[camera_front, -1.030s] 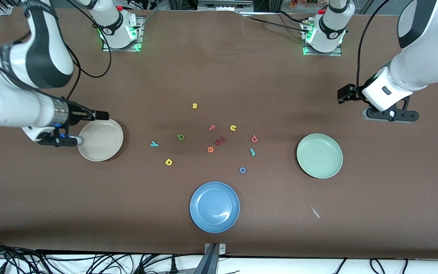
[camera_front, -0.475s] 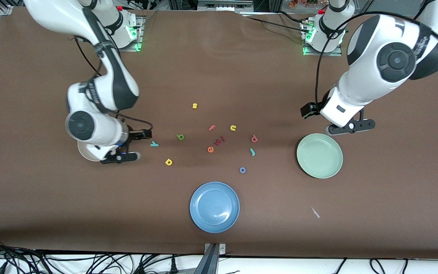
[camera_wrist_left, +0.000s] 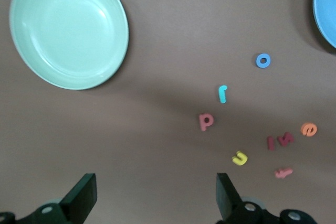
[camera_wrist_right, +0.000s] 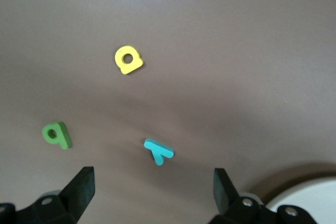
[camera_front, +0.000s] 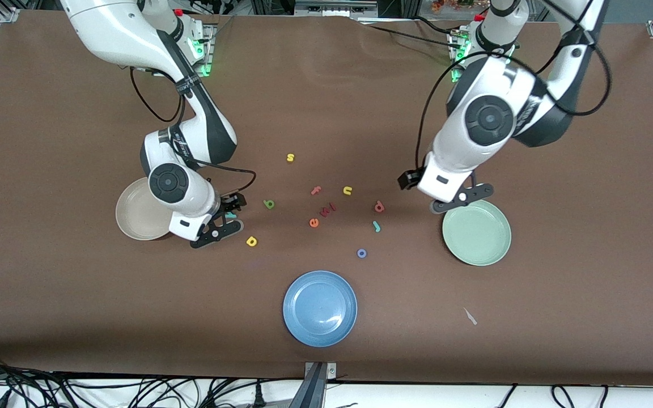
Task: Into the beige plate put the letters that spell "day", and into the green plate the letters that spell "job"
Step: 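Reach the right gripper to the cyan y while the left gripper reaches the red p, then grasp the cyan y and the red p with the right and left grippers, then release the cyan y on the beige plate, the red p on the green plate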
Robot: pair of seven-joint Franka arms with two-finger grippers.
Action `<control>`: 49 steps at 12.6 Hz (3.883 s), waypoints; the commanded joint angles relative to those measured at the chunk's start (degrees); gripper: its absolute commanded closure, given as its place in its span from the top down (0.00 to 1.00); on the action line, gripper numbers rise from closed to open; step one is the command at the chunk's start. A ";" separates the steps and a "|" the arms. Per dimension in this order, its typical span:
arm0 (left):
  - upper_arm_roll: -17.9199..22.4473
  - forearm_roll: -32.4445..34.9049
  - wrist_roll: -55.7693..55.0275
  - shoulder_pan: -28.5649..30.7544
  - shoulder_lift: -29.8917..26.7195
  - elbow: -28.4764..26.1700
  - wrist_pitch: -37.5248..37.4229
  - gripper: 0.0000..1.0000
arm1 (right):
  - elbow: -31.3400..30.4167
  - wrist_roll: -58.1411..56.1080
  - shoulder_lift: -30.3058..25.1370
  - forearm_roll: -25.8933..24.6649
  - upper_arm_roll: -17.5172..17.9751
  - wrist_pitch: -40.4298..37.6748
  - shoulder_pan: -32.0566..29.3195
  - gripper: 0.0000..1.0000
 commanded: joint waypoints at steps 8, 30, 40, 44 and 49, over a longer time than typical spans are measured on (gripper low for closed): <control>0.63 -0.08 -11.10 -3.69 16.65 0.99 20.36 1.00 | -7.03 -33.39 0.64 -0.95 -0.16 10.74 -0.71 1.00; 0.54 0.01 -10.50 -6.60 17.45 -7.45 28.98 0.00 | -12.30 -38.85 0.99 -2.36 -0.25 20.50 0.43 0.42; 1.16 6.23 -0.23 1.91 7.18 -7.18 12.37 0.00 | -8.55 -38.50 0.99 -1.66 -0.42 15.53 -0.87 0.00; 1.07 8.53 5.57 6.66 6.38 -7.88 9.55 0.00 | -0.62 -38.06 0.56 0.36 -0.42 0.67 -6.49 0.00; 0.90 8.53 16.28 11.24 9.00 -8.50 10.69 0.00 | -4.38 -35.60 -2.70 0.54 -5.77 -5.60 -10.90 0.00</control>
